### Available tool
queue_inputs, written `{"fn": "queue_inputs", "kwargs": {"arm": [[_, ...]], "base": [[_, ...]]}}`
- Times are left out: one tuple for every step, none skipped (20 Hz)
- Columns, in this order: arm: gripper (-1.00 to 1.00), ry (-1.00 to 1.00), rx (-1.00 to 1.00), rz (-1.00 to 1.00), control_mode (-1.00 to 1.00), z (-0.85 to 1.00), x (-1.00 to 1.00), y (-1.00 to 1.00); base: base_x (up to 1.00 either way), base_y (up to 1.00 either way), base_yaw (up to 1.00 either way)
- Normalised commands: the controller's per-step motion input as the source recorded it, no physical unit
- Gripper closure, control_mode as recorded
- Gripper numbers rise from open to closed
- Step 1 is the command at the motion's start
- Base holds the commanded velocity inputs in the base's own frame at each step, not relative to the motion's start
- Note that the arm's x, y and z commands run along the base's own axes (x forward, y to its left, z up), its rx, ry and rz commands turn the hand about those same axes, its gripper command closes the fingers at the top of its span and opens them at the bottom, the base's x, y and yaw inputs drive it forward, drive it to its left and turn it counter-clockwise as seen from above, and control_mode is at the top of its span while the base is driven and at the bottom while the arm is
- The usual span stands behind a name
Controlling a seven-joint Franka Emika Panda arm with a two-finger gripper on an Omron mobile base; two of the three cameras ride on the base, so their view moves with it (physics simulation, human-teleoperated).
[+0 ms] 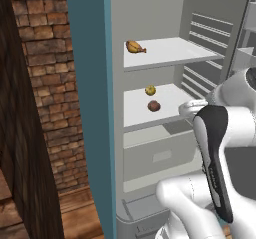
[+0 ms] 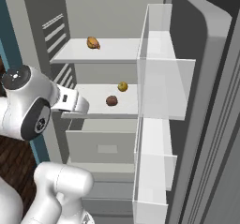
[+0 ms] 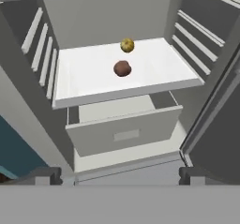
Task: Transport the chicken drumstick and potato to the fridge. Place the chicken drumstick on the rack containing meat and place the potato on the rack containing the vegetable, ensuring meats and vegetables are on different racks.
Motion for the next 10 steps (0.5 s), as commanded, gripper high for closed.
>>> {"fn": "queue_inputs", "kwargs": {"arm": [[-1.00,0.00,0.00,0.00,-1.00,0.39,-0.94,0.00],[-1.00,0.00,0.00,0.00,-1.00,0.31,-0.89,0.07],[-1.00,0.00,0.00,0.00,-1.00,0.33,-0.98,0.09],[-1.00,0.00,0.00,0.00,-1.00,0.33,-0.98,0.11],[-1.00,0.00,0.00,0.00,-1.00,0.15,-1.00,0.27],[-1.00,0.00,0.00,0.00,1.00,0.00,0.00,0.00],[-1.00,0.00,0.00,0.00,1.00,0.00,0.00,0.00],[-1.00,0.00,0.00,0.00,1.00,0.00,0.00,0.00],[-1.00,0.00,0.00,0.00,1.00,0.00,0.00,0.00],[-1.00,0.00,0.00,0.00,1.00,0.00,0.00,0.00]], "base": [[0.00,0.00,0.00],[0.00,0.00,0.00],[0.00,0.00,0.00],[0.00,0.00,0.00],[0.00,0.00,0.00],[-1.00,0.29,0.00],[-1.00,0.22,0.00],[-1.00,0.11,0.00],[-1.00,0.18,0.00],[-1.00,0.21,0.00]]}}
